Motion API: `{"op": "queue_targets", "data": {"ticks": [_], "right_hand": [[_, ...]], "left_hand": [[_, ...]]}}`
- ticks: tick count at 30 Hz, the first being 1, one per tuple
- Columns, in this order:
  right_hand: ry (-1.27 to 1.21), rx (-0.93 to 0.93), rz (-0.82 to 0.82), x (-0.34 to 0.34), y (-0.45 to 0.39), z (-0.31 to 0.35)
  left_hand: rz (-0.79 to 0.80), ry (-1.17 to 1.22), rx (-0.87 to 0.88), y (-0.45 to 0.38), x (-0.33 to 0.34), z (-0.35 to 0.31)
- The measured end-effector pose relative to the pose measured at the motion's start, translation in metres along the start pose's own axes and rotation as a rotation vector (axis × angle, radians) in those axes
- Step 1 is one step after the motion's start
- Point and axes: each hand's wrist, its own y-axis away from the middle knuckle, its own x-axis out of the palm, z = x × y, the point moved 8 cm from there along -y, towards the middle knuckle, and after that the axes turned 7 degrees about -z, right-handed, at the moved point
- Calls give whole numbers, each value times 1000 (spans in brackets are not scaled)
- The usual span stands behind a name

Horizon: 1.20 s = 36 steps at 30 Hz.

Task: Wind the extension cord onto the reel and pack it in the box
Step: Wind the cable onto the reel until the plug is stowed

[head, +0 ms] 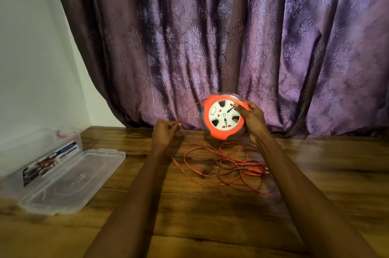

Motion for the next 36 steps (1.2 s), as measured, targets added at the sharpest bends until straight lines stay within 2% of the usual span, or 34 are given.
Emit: {"op": "queue_targets", "data": {"ticks": [2, 4, 6, 8, 9, 13, 15, 17, 26, 28, 30, 32, 34, 36], "right_hand": [[16, -12, 0, -1, -2, 3], [20, -14, -9, -4, -3, 6], [19, -11, -20, -8, -2, 7], [17, -2, -25, -12, 0, 6], [19, 7, -25, -13, 1, 5], [44, 20, -36, -16, 4, 0], [46, 21, -39, -15, 5, -3], [25, 33, -43, -12, 6, -8], [53, 66, 27, 3, 3, -31], [103, 72, 82, 10, 8, -38], [129, 54, 137, 20, 12, -43], [214, -91, 157, 25, 14, -36], [570, -511, 185, 30, 19, -12], [976, -981, 304, 49, 41, 1]], "left_hand": [[-69, -92, 22, -18, -5, 1], [-27, 91, -40, -31, 2, -2], [80, 333, -156, -35, 17, -4], [174, 382, -164, -31, 28, -10], [171, 378, -161, -28, 30, -11], [-24, 343, -222, -19, 24, 6], [-67, 350, -229, -11, 23, 7], [-76, 458, -228, -1, 23, 1], [261, 788, -460, 49, 68, -23], [306, 907, -512, 53, 74, -24], [296, 928, -521, 51, 73, -19], [255, 890, -534, 47, 69, -9], [187, 860, -556, 46, 64, -5], [109, 868, -573, 46, 59, -2]]}}
